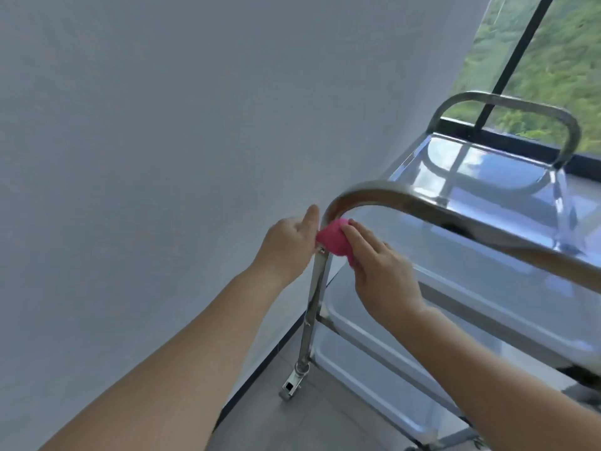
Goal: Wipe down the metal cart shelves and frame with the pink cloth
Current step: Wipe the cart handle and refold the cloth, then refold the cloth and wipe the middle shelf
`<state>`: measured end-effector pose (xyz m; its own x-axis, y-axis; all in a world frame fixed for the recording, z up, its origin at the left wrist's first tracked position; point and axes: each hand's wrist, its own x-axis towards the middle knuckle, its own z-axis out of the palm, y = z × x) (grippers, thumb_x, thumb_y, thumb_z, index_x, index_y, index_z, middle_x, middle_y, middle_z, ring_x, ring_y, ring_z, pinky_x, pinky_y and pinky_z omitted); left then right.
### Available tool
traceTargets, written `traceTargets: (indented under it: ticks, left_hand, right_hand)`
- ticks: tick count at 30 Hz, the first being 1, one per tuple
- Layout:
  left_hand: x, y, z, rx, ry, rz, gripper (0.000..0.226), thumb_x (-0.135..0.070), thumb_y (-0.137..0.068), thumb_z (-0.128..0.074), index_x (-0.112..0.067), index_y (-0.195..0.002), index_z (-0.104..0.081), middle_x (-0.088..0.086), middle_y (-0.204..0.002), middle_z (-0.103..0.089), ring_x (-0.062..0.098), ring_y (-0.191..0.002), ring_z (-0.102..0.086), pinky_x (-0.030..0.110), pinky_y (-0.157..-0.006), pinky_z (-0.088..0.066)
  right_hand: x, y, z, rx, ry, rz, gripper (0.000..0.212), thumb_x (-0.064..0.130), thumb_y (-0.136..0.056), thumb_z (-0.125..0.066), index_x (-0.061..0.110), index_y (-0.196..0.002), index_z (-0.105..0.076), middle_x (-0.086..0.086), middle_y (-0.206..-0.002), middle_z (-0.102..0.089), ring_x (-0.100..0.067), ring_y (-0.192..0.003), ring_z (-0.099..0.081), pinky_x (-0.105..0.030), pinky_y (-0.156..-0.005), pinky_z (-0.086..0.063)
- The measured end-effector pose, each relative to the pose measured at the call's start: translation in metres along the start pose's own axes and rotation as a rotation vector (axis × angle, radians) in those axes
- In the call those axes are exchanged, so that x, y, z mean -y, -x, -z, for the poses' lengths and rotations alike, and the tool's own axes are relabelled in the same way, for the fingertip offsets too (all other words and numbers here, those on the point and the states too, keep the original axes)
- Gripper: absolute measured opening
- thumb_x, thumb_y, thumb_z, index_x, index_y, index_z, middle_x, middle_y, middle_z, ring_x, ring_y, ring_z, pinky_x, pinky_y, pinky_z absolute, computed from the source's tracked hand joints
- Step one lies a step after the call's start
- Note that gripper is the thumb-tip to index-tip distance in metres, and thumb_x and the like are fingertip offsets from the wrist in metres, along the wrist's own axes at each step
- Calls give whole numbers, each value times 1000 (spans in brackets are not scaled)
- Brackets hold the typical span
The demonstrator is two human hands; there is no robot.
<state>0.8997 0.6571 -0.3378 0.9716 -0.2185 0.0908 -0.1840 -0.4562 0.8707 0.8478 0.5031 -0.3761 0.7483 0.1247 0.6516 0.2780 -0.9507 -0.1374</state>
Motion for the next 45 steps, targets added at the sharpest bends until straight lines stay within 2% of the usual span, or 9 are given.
traceTargets:
  ticks: [3, 6, 10, 12, 16, 20, 24, 33, 45]
  left_hand:
    - [-44, 23, 39, 151, 177, 89, 48, -48, -93, -47, -9, -69, -62, -6, -64, -63, 6, -62, -59, 22, -72, -49]
    - [-103, 35, 86, 171, 335, 153, 17, -32, -83, -64, -16, -91, -65, 5, -90, -72, 18, -89, -68, 38, -88, -53]
    - [-191, 54, 149, 225, 282, 75, 4, -13, -90, -58, -17, -91, -59, 4, -82, -65, 16, -78, -61, 29, -71, -50]
    - [-228, 63, 169, 305, 292, 17, 11, -7, -91, -54, -17, -90, -58, -9, -74, -60, 7, -72, -56, 21, -67, -43]
    - [-278, 73, 178, 429, 311, -91, 10, -11, -88, -53, -20, -89, -58, -14, -72, -58, 7, -72, -53, 21, -68, -43]
    - [-310, 89, 145, 493, 323, -159, 17, -17, -84, -55, -33, -86, -60, -13, -78, -62, 6, -77, -56, 21, -70, -45]
    - [-325, 108, 90, 493, 306, -150, 18, -19, -84, -62, -25, -100, -60, -3, -89, -68, 13, -86, -63, 33, -82, -53]
    - [-393, 145, -100, 414, 326, -70, 23, -4, -86, -64, -12, -108, -67, 7, -96, -72, 21, -91, -68, 40, -83, -56]
    - [-460, 115, -230, 312, 303, -5, 22, -10, -82, -66, -16, -104, -69, 4, -94, -72, 22, -91, -67, 43, -87, -54]
  right_hand:
    - [37, -22, 41, 31, -181, -19, 56, -9, -74, -68, 5, -126, -57, -8, -118, -66, -26, -78, -68, -28, -61, -54]
    - [78, -62, 108, 182, -505, -183, 52, 7, -87, -48, 30, -134, -41, 9, -103, -64, -5, -79, -58, -18, -64, -49]
    - [101, -107, 202, 348, -627, -317, 59, 28, -88, -60, 35, -138, -29, 11, -139, -43, 0, -117, -50, -29, -94, -48]
    - [99, -124, 247, 394, -655, -413, 77, 40, -83, -67, 36, -144, -21, 15, -143, -36, 1, -125, -44, -19, -100, -40]
    - [85, -142, 313, 436, -991, -652, 82, 6, -80, -74, 40, -137, -26, 7, -134, -47, -9, -122, -49, -13, -94, -42]
    - [59, -126, 358, 338, -988, -693, 51, -11, -74, -72, 28, -104, -59, 4, -91, -64, -16, -85, -62, -24, -76, -52]
    - [18, -89, 389, 287, -886, -710, 27, -10, -75, -71, 15, -75, -61, 2, -65, -55, -14, -64, -48, -26, -61, -43]
    - [-140, -2, 477, 296, -811, -714, 21, 10, -75, -70, 28, -72, -61, 11, -62, -55, -13, -65, -49, -30, -62, -42]
    - [-289, 10, 513, 366, -792, -709, 24, -3, -78, -69, 20, -78, -61, -3, -71, -59, -16, -67, -50, -33, -65, -43]
